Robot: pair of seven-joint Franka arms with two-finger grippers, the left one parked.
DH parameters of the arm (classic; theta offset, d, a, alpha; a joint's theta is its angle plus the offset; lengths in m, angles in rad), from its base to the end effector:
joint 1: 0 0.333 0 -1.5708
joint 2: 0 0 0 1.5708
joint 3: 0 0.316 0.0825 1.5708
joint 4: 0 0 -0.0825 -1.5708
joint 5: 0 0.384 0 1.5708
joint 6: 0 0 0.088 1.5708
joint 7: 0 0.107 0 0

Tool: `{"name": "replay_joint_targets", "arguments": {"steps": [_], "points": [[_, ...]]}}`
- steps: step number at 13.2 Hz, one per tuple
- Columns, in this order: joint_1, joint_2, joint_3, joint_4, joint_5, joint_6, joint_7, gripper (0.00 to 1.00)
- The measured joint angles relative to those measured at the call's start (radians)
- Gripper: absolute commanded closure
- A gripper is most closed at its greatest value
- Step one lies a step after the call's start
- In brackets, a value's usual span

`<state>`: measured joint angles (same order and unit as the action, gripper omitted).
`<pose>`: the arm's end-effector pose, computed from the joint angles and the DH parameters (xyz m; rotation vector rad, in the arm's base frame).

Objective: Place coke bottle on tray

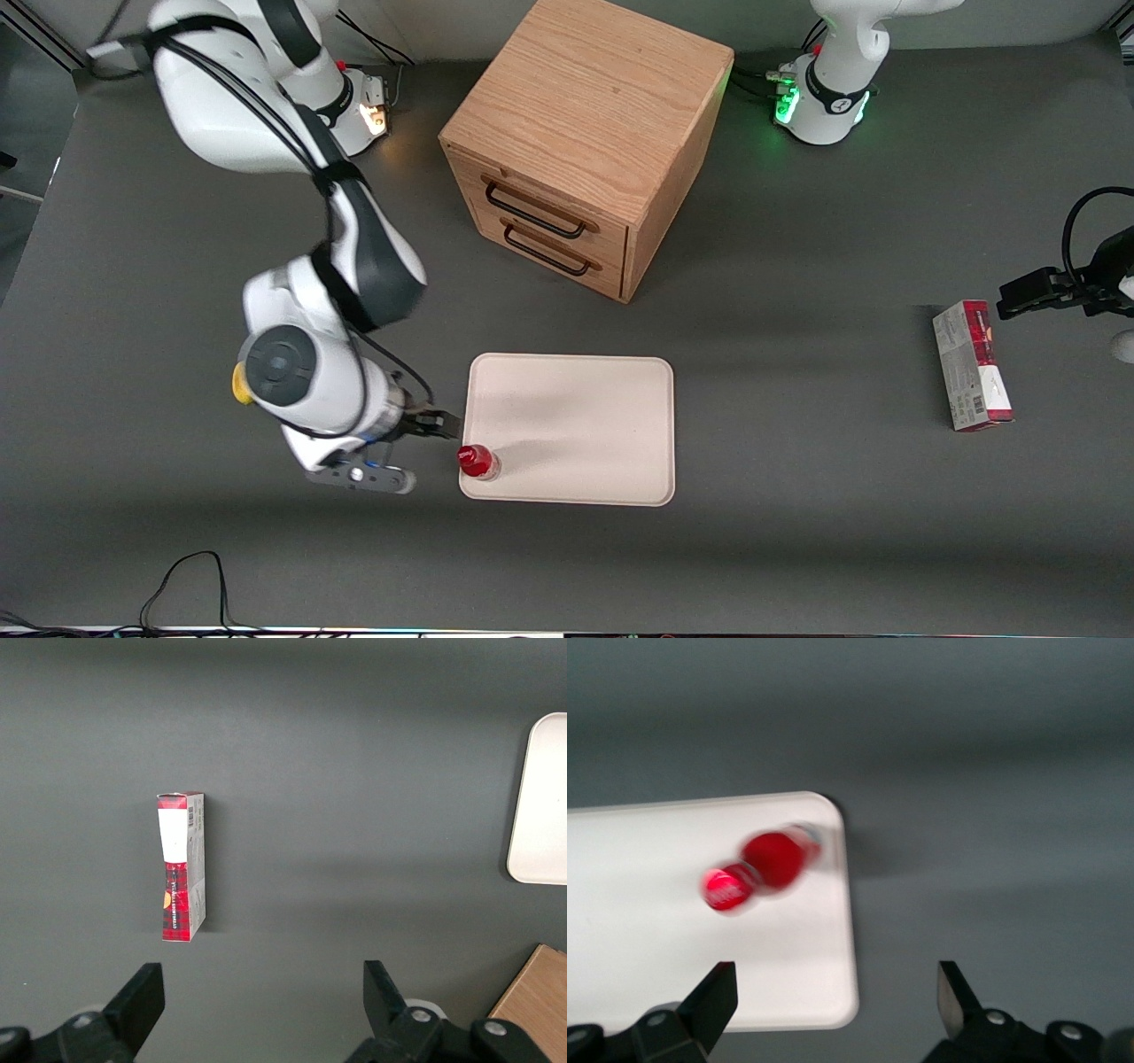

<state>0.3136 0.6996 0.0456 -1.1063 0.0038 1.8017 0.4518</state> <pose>0.7025 0.2533 0.4054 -3.1083 0.1620 0.0253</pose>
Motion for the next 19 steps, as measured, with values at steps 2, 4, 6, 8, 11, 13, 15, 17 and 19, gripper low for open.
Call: {"name": "replay_joint_targets", "arguments": {"steps": [2, 4, 6, 8, 11, 13, 15, 17, 19], "points": [[-0.063, -0.174, 0.0, -0.196, 0.017, -0.007, -0.113, 0.0], [-0.112, -0.347, -0.002, -0.381, 0.022, -0.019, -0.195, 0.0], [-0.132, -0.499, -0.03, -0.535, 0.023, -0.039, -0.271, 0.0], [-0.132, -0.608, -0.076, -0.626, 0.024, -0.09, -0.356, 0.0], [-0.137, -0.681, -0.121, -0.665, 0.025, -0.161, -0.436, 0.0], [-0.164, -0.692, -0.112, -0.665, 0.026, -0.182, -0.455, 0.0], [-0.158, -0.696, -0.102, -0.659, 0.028, -0.188, -0.463, 0.0], [-0.112, -0.7, -0.123, -0.653, 0.028, -0.202, -0.463, 0.0], [-0.106, -0.702, -0.128, -0.642, 0.028, -0.226, -0.463, 0.0]]}}
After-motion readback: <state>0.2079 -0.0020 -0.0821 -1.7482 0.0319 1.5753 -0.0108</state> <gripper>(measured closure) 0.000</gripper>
